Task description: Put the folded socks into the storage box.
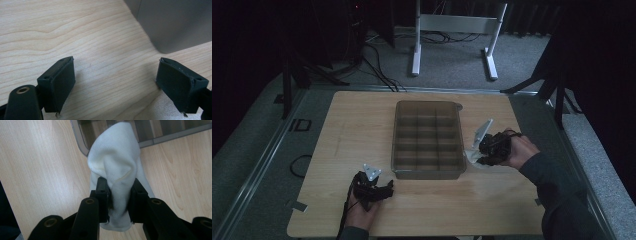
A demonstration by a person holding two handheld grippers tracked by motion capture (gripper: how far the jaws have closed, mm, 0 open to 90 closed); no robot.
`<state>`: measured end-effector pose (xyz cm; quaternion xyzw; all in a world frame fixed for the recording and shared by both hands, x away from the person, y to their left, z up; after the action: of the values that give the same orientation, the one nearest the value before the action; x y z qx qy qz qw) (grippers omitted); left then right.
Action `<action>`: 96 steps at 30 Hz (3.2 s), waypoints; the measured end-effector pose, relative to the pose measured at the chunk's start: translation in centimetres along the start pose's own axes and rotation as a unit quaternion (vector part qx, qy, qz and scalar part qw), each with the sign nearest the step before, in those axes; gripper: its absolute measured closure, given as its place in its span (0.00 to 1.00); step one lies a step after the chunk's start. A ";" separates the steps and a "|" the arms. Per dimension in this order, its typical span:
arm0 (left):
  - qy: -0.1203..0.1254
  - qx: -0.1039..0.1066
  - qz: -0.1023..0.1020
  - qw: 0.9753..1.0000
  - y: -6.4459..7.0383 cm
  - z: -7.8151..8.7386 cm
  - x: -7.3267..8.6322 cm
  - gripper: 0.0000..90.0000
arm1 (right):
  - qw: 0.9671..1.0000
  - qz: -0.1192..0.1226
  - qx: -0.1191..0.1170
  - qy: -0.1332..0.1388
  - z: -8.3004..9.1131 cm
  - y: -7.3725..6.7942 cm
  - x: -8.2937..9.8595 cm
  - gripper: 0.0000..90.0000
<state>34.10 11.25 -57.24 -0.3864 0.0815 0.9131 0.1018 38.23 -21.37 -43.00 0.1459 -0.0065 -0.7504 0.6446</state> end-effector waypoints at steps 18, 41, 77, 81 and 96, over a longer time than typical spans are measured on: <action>0.000 0.000 0.000 1.000 0.0 0.0 0.0 0.17 | 1.000 0.017 -0.001 -0.001 0.3 0.2 -1.6 0.82; 0.000 0.001 -0.001 1.000 0.0 0.0 0.0 0.17 | 1.000 0.023 -0.003 0.012 0.1 0.2 -4.2 0.82; 0.000 0.003 -0.003 1.000 0.1 0.0 0.0 0.17 | 0.999 0.021 -0.017 0.025 -1.9 -0.4 -6.6 0.82; 0.000 0.003 -0.003 1.000 0.1 0.0 0.0 0.17 | 0.999 0.025 -0.016 0.021 -2.3 -0.3 -6.7 0.82; 0.000 0.004 -0.004 1.000 0.1 0.0 0.0 0.17 | 0.999 0.022 -0.029 -0.002 -3.9 -0.6 -6.6 0.81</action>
<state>34.08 11.16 -57.24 -0.3862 0.0833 0.9123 0.1073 39.39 -14.24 -45.41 0.1260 0.0109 -0.7363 0.6647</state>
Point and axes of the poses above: each handheld gripper's, and its own axes: z roughly backward along the jaws, x roughly out of its underside, y roughly to its right, the point moved 9 cm from there along -z, roughly forward along the jaws, and after that the axes turned 5 degrees about z, right-handed, at the moved point
